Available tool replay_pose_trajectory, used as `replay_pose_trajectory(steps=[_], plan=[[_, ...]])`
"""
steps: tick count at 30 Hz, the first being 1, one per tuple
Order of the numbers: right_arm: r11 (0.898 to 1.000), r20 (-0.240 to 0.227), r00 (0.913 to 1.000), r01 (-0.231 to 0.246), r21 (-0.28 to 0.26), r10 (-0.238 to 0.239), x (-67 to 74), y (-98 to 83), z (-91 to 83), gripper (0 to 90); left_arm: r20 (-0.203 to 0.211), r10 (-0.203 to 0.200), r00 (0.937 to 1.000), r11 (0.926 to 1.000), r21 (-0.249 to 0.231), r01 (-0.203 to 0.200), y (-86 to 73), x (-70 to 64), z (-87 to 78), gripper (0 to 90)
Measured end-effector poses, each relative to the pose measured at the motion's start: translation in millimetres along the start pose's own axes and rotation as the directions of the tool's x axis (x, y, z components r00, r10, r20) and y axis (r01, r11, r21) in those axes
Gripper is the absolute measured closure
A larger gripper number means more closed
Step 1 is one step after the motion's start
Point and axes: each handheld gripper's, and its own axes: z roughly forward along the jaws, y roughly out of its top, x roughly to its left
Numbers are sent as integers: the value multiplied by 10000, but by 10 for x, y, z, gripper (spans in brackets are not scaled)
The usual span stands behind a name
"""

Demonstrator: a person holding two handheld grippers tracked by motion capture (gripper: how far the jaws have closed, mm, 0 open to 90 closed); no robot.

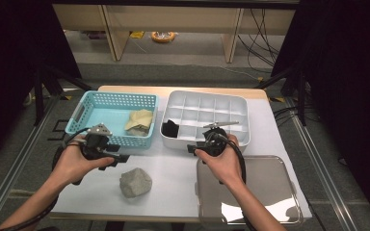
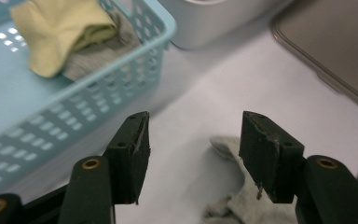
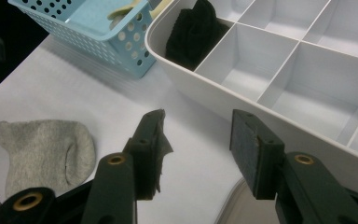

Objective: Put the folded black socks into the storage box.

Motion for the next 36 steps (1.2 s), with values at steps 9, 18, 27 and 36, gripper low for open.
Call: replay_pose_trajectory(steps=[9,18,27,36], plan=[[9997,-31,10000,56,-225,-56,-19,-4,-1,549,-784,-908,9928,9957,-271,889,374,339,149,388],[9992,-55,9999,150,-369,-152,-16,-12,7,547,-1370,-1702,9759,9849,84,1729,554,647,453,393],[9997,-27,10000,-34,-224,33,-17,-18,10,546,-1678,-2045,9644,9726,765,2195,590,800,649,394],[9997,-78,10000,-57,-231,55,-11,-19,9,544,-1876,-2729,9436,9477,1165,2972,619,849,836,389]])
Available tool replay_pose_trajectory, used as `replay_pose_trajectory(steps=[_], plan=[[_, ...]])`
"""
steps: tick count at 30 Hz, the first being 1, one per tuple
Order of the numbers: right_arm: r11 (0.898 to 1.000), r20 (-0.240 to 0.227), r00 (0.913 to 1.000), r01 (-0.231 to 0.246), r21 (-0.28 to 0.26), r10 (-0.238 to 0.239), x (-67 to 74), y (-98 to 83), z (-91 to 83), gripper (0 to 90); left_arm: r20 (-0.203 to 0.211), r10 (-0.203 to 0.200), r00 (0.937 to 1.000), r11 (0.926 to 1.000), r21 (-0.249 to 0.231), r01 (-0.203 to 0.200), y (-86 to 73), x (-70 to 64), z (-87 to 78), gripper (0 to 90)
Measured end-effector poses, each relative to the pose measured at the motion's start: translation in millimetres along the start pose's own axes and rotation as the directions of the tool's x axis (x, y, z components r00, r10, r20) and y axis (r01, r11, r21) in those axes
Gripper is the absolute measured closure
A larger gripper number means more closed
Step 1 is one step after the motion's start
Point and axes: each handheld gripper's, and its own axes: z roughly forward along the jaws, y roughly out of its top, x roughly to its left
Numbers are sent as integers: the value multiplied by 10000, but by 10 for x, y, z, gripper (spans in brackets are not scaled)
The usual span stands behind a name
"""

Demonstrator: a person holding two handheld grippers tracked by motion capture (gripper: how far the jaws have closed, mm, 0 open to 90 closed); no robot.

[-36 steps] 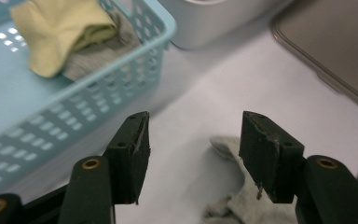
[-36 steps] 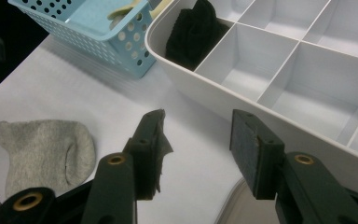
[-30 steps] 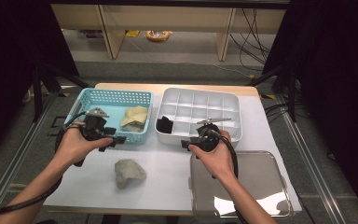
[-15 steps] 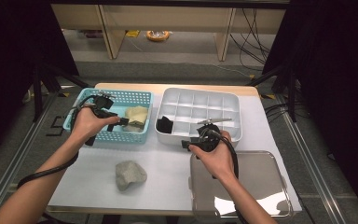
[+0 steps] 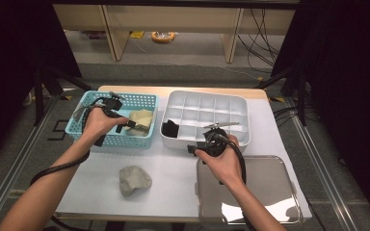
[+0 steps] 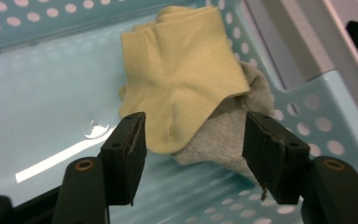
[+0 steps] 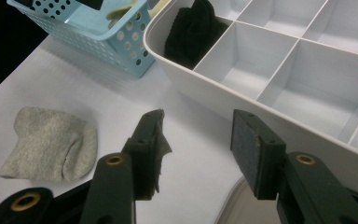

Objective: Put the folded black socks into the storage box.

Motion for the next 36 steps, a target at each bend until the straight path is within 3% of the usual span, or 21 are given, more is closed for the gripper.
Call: replay_pose_trajectory(steps=[4,11,13,17,18,22,23,28,30,33,34,36], plan=[[10000,9,10000,-47,-3,47,2,1,-4,543,4,-226,9997,9996,188,226,-17,-7,60,394],[10000,24,10000,17,-13,-17,3,-1,6,542,157,-276,9995,9979,583,267,-12,-32,117,425],[9996,-31,9997,241,-175,-242,-12,3,11,542,115,-394,9992,9970,674,385,-10,-38,142,425],[9998,-58,9998,207,-32,-207,-16,8,5,541,119,-282,9995,9949,972,269,-6,-29,170,424],[9983,-88,9984,562,-162,-563,-34,12,17,541,139,-253,9996,9946,1012,238,-4,-35,181,424],[9978,-98,9983,576,-326,-579,-33,5,26,541,119,-229,9997,9929,1166,214,4,-41,206,422],[9995,-62,9997,251,-178,-252,-14,2,15,541,90,-221,9997,9927,1190,208,5,-39,212,421],[9996,8,9997,231,-187,-231,-16,3,14,540,31,-220,9998,9917,1269,214,3,-28,245,413],[10000,7,10000,-6,-23,6,1,1,3,540,17,-246,9997,9919,1249,242,1,-28,243,407],[9995,-50,9997,259,-198,-260,-16,3,11,540,72,-257,9996,9925,1201,247,-7,-42,210,406],[10000,-17,10000,-2,-73,2,-1,3,1,540,79,-236,9997,9923,1215,225,-12,-51,202,406],[10000,4,10000,-26,-51,26,-2,4,-1,540,100,-222,9997,9918,1259,208,-15,-60,192,413]])
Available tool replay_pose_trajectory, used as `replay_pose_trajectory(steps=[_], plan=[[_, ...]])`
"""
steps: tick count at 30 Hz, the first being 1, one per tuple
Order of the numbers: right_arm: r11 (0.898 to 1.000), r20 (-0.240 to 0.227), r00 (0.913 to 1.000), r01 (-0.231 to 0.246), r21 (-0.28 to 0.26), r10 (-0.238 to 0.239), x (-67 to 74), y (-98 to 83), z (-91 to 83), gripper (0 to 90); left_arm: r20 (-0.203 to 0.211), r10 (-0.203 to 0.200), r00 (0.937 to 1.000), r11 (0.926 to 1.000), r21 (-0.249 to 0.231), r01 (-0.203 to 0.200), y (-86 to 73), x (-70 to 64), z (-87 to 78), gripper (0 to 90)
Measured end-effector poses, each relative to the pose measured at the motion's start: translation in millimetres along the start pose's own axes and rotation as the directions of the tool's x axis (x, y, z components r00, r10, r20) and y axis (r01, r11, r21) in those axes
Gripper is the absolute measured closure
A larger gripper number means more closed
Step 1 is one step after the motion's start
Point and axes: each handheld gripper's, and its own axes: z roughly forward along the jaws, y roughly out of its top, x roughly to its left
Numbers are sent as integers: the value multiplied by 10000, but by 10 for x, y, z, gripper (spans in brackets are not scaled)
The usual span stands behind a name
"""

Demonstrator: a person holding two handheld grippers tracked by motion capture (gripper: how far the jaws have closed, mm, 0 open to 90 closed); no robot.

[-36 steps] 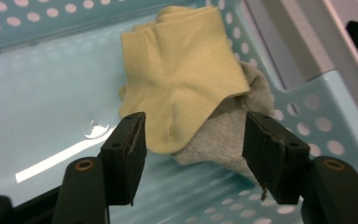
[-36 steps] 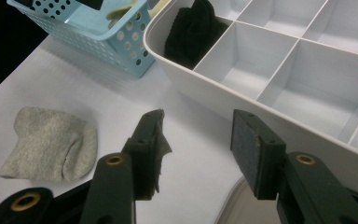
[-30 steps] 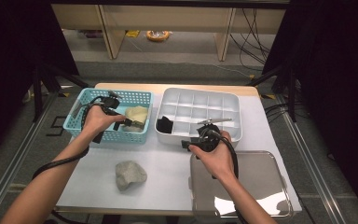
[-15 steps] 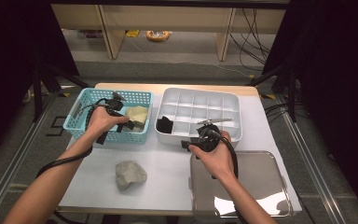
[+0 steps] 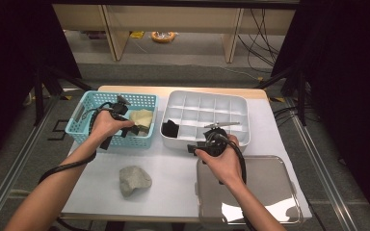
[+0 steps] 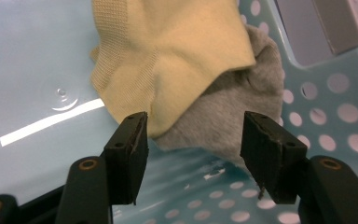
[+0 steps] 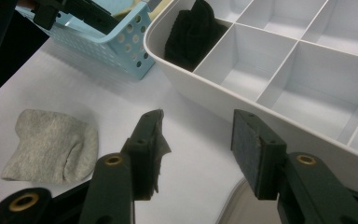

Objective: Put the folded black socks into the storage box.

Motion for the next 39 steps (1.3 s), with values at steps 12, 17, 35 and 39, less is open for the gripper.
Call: replay_pose_trajectory(steps=[12,17,35,39], plan=[[9982,-142,9981,603,-71,-604,-35,7,26,537,-135,76,9999,9994,329,-71,17,-22,38,402],[9983,-111,9984,557,-168,-559,-39,6,35,535,-97,110,9999,9991,418,-106,49,-26,75,365],[9999,-118,9998,150,78,-149,-6,3,18,534,-527,-106,9986,9929,1175,168,98,-97,163,543],[9998,-104,9998,178,75,-177,-5,5,15,534,-522,95,9986,9916,1295,-27,107,-89,152,643]])
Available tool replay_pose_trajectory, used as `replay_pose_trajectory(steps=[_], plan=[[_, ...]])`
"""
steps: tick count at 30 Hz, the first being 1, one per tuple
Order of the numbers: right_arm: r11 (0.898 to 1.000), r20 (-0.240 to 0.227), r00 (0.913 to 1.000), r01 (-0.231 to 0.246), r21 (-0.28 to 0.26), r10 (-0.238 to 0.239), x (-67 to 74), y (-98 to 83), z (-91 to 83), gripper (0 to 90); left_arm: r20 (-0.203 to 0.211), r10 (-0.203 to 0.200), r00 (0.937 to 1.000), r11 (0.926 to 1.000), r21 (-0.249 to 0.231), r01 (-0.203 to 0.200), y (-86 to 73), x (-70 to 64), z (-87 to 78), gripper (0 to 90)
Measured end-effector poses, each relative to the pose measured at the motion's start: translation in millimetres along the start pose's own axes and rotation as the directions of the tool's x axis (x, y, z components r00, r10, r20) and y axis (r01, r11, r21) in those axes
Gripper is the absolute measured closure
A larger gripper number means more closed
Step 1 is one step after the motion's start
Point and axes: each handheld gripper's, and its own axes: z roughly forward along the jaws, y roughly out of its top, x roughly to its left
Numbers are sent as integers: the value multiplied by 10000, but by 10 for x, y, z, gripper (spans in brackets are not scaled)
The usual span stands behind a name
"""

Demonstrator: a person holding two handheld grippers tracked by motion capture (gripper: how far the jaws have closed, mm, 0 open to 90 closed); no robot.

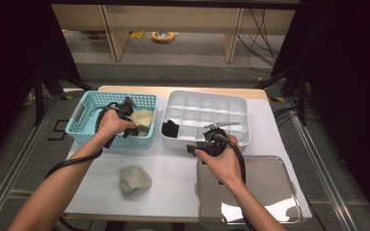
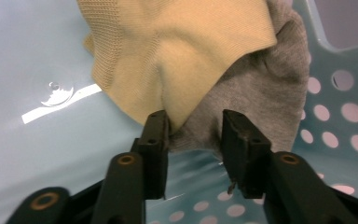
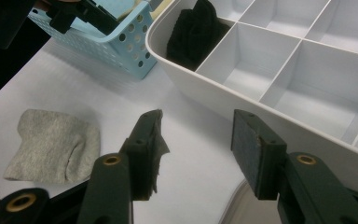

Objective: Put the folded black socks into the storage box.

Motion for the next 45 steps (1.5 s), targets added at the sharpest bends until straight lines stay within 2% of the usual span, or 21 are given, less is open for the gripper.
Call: replay_pose_trajectory(steps=[1,2,4,5,9,11,14,16,19,21,23,28,32,33,34,37,40,41,43,44,45], plan=[[9996,-34,9998,198,-197,-199,-9,-1,6,534,-39,-88,10000,9999,-112,88,1,-8,3,670],[9997,-74,10000,8,-258,-10,0,-6,13,534,-28,-27,10000,10000,-89,27,1,-6,0,696],[9999,-35,9999,126,-100,-127,-4,-1,-2,533,8,109,9999,9999,-2,-109,3,-2,-10,728],[9989,-11,9995,300,-362,-301,-12,-2,9,533,26,106,9999,9999,-34,-106,3,-4,-10,739],[9995,18,9999,165,-280,-164,-5,-1,3,533,145,199,9997,9997,-155,-197,0,-8,-25,791],[9990,-6,9996,292,-347,-293,-12,-3,6,533,299,14,9996,9994,-335,-4,-9,-19,-37,803],[9997,16,10000,96,-219,-96,1,-4,-3,532,349,90,9993,9986,-530,-71,-19,-9,-97,813],[9989,14,9995,314,-360,-314,-15,-3,7,532,463,139,9988,9974,-709,-106,-30,-1,-151,815],[9990,8,9997,260,-350,-260,-12,-4,10,530,467,398,9981,9946,-973,-351,-58,0,-246,816],[10000,-109,9999,-7,-87,6,1,-4,2,529,507,441,9977,9929,-1129,-382,-82,-9,-315,816],[9998,-81,9999,124,-126,-125,-7,-2,3,529,518,527,9973,9910,-1260,-458,-102,0,-384,816],[9999,-13,9999,135,-19,-135,6,-1,1,529,429,498,9978,9864,-1585,-424,-168,51,-533,816],[9997,0,9997,-254,10,254,38,-4,-4,529,365,473,9982,9852,-1666,-406,-234,127,-618,816],[9999,-1,9999,129,-36,-129,2,2,-4,529,349,432,9985,9848,-1700,-366,-251,146,-639,816],[9998,-53,9998,187,-98,-187,-2,3,-2,529,346,465,9983,9837,-1753,-398,-265,172,-662,816],[9998,-58,9999,153,-146,-154,1,1,7,529,485,325,9983,9820,-1876,-229,-299,218,-723,815],[9999,-124,9999,-16,-101,15,19,-3,15,529,528,551,9971,9803,-1925,-440,-306,271,-782,815],[9995,-2,9998,173,-255,-173,16,-6,21,529,595,387,9975,9789,-2027,-259,-310,269,-788,814],[9998,108,9999,20,183,-22,24,0,6,528,646,372,9972,9800,-1977,-238,-309,284,-782,812],[9995,-25,9996,-267,152,267,48,-4,8,528,677,389,9969,9803,-1958,-249,-307,288,-773,812],[9996,-7,9997,-253,159,253,47,-3,8,528,732,302,9969,9809,-1940,-155,-309,279,-763,811]])
